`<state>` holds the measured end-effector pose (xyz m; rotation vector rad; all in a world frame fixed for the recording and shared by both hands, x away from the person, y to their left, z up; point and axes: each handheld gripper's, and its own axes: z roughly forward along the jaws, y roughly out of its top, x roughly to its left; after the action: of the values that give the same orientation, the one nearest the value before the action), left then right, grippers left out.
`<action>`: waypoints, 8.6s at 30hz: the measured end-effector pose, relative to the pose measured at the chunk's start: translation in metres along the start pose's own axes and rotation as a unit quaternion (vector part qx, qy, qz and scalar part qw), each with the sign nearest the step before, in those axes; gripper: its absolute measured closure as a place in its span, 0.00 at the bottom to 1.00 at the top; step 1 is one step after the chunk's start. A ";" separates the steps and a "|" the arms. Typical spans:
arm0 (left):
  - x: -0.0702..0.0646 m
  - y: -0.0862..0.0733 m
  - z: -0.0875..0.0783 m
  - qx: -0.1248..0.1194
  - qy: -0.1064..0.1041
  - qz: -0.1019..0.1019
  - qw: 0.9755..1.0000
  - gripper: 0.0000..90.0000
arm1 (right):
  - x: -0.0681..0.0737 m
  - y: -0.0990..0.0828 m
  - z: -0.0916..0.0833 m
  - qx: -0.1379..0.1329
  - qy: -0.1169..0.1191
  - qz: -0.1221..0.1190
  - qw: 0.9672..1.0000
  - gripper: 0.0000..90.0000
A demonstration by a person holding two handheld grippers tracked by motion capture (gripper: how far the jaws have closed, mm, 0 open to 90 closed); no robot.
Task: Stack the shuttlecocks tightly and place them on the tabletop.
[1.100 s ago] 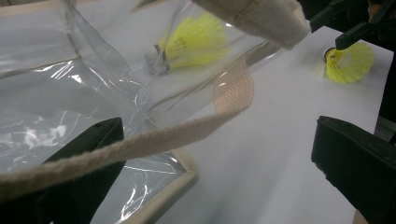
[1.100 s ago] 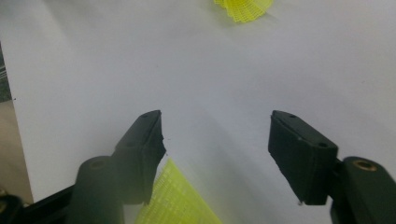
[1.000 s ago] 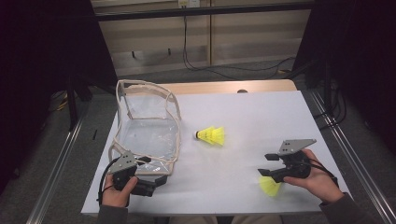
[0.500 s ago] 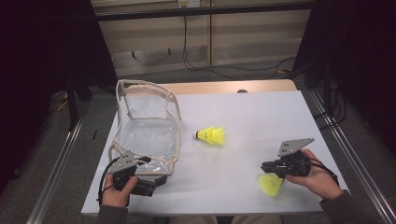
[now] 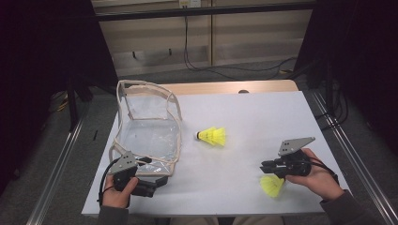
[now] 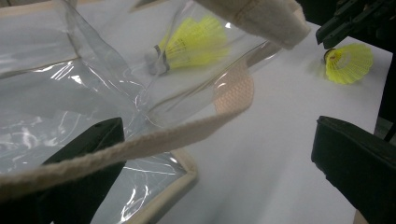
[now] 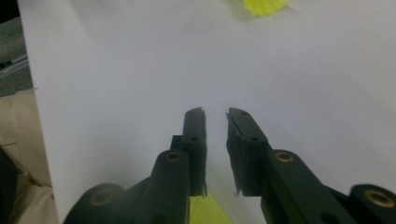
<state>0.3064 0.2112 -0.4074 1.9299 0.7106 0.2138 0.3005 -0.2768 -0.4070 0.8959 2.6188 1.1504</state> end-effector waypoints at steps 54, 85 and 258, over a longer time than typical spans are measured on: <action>0.000 0.000 -0.001 -0.006 0.001 -0.002 1.000 0.04 | -0.002 0.006 0.000 0.016 0.003 -0.008 1.000 0.68; 0.000 0.000 -0.001 -0.006 0.001 -0.003 1.000 0.03 | -0.005 -0.013 -0.004 0.053 -0.023 -0.017 0.998 0.98; 0.000 0.000 -0.001 -0.008 0.004 -0.003 1.000 0.03 | -0.048 -0.023 -0.019 -0.064 -0.103 0.077 0.990 0.62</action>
<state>0.3061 0.2124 -0.4067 1.9131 0.7181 0.2237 0.3220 -0.3290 -0.4149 1.1409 2.3187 1.1768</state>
